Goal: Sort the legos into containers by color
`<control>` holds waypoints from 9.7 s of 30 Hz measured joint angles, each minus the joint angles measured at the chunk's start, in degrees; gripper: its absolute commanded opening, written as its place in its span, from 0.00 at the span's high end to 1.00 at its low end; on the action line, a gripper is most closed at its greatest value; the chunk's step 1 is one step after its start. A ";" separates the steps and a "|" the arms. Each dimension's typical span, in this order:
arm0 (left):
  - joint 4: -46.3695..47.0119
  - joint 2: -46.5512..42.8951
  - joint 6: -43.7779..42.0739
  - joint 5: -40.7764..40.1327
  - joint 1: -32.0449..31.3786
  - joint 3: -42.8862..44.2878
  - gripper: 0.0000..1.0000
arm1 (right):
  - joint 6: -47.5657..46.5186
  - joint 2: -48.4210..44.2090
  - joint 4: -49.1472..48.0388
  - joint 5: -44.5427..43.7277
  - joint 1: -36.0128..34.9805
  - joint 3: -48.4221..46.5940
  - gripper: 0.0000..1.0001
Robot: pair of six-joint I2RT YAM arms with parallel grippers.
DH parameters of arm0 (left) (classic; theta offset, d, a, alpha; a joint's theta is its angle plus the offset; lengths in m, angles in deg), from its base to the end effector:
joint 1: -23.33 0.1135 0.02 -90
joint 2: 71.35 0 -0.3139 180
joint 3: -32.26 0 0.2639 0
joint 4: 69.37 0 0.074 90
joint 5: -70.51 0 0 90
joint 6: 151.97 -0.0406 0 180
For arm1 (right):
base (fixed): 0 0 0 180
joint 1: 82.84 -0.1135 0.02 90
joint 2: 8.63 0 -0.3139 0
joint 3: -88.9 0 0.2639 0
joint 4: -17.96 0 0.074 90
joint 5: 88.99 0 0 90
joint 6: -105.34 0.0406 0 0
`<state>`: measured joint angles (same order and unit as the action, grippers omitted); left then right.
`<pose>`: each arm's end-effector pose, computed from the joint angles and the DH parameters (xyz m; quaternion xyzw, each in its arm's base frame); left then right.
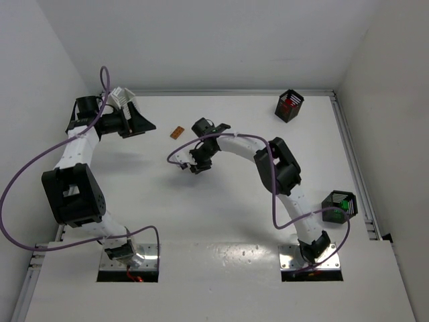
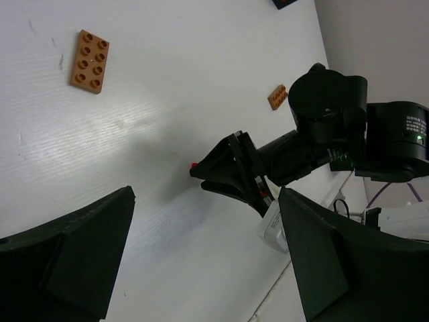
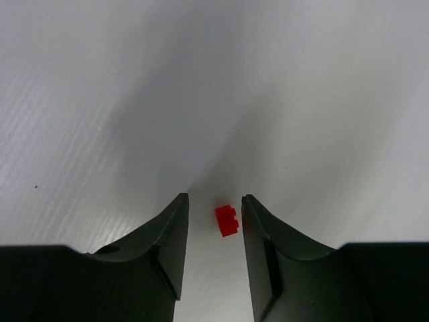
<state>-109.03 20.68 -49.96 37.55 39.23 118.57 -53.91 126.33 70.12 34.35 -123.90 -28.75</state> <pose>0.3567 0.0662 0.3325 -0.0201 0.8326 -0.4301 0.3484 0.3862 0.3660 0.1560 -0.8028 0.4966 0.2322 0.2343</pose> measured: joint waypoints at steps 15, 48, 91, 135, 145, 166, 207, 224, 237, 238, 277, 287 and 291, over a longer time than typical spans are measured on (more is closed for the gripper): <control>0.04 0.00 -0.20 0.63 0.72 -0.09 0.05 | 1.73 2.91 2.67 0.07 1.25 -4.66 0.62; 0.07 2.80 -0.11 2.08 0.81 -0.28 0.05 | 5.60 9.11 12.50 2.60 2.71 -15.28 0.73; -4.81 -7.30 -14.32 -32.48 -30.95 -0.26 0.00 | 56.52 -19.19 -4.96 -23.50 39.60 -9.01 1.00; -3.28 2.73 -13.81 -42.18 -50.07 3.72 0.00 | 57.40 -1.97 -10.56 -34.51 42.42 -18.51 0.81; -1.38 2.80 -12.52 -41.90 -51.12 3.96 0.00 | 58.82 -3.80 -9.77 -33.92 42.73 -17.18 0.45; -1.27 43.21 -13.03 -44.96 -62.12 38.36 0.20 | 63.32 -46.47 9.60 -21.92 48.48 9.64 0.19; 2.14 45.62 -16.79 -43.15 -63.14 39.34 0.75 | 66.55 -46.34 10.47 -15.47 53.68 9.97 0.19; -20.94 -12.66 -18.14 -48.76 -36.50 29.86 0.78 | 66.75 -37.55 10.32 -3.89 50.34 -0.44 0.21; -45.31 -24.09 -28.06 -72.57 -16.37 13.66 0.84 | 65.70 -33.94 10.80 -2.27 43.10 -3.89 0.21; -46.01 -26.05 -29.38 -73.75 -14.71 11.32 0.85 | 65.55 -33.42 10.75 -2.29 42.58 -4.39 0.21; -47.89 -26.14 -59.58 -73.05 10.47 -17.22 0.47 | 60.63 -26.10 11.87 -9.77 32.92 -8.70 0.21; -48.46 -20.59 -57.40 -70.47 8.66 -8.72 0.39 | 60.57 -26.10 12.09 -10.86 32.92 -8.70 0.21; -48.59 -16.72 -53.33 -66.73 2.56 3.28 0.39 | 60.46 -26.10 12.09 -11.04 32.92 -8.70 0.21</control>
<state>-157.62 3.96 -103.29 -29.18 41.79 121.84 6.55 100.23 82.21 23.31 -90.98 -37.45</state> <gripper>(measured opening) 0.610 0.789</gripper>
